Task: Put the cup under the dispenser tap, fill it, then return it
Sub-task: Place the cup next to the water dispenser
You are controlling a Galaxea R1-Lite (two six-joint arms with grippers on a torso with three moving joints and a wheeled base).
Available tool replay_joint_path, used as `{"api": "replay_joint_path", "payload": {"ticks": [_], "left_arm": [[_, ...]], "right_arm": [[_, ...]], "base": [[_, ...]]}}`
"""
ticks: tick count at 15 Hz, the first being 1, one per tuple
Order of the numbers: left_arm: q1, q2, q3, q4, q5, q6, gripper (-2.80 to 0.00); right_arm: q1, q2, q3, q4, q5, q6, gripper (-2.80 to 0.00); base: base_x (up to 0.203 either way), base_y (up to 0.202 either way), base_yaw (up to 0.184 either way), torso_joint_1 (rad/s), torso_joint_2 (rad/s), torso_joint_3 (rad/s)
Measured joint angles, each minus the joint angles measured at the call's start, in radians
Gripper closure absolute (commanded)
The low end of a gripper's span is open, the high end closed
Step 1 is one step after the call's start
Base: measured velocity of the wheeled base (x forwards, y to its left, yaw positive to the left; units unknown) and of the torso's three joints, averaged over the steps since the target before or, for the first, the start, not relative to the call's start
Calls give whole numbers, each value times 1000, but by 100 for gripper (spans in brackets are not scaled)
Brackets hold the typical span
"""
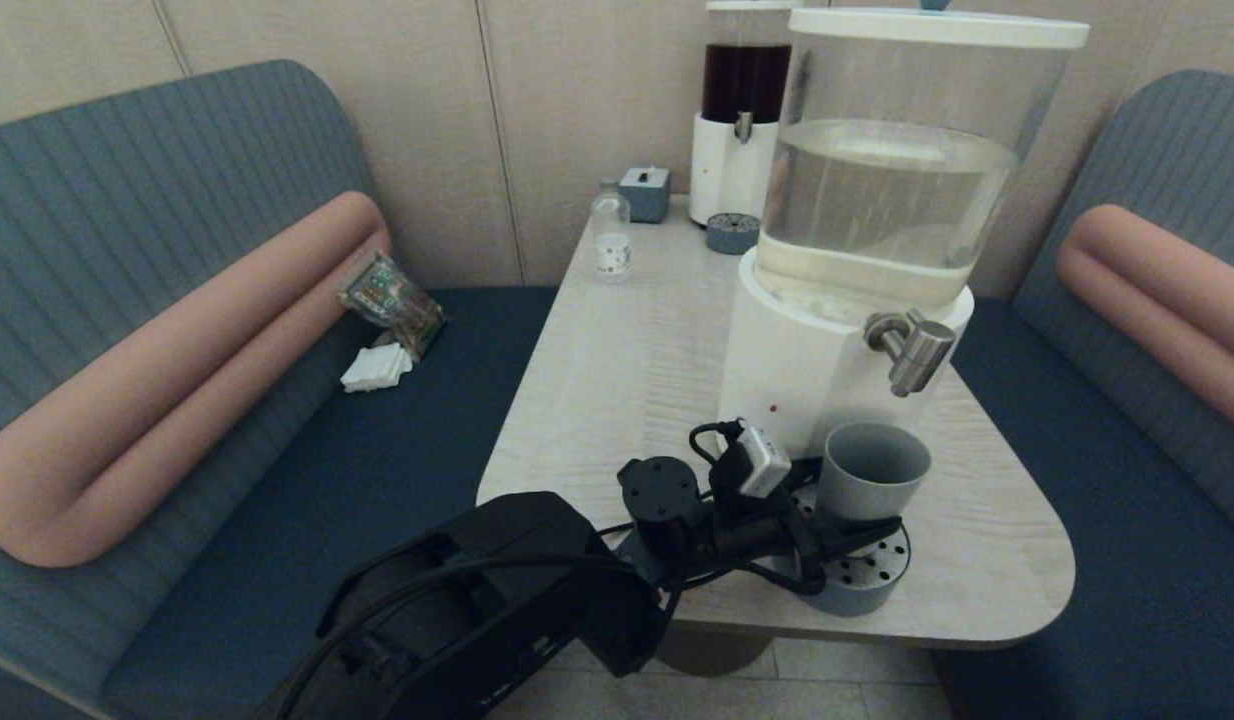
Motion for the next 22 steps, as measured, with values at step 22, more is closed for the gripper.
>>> {"api": "replay_joint_path", "payload": {"ticks": [22], "left_arm": [[404, -476, 576, 7, -56, 11, 0]], "right_arm": [[0, 0, 0, 0, 0, -1, 0]], "base": [[0, 0, 0, 0, 0, 0]]}}
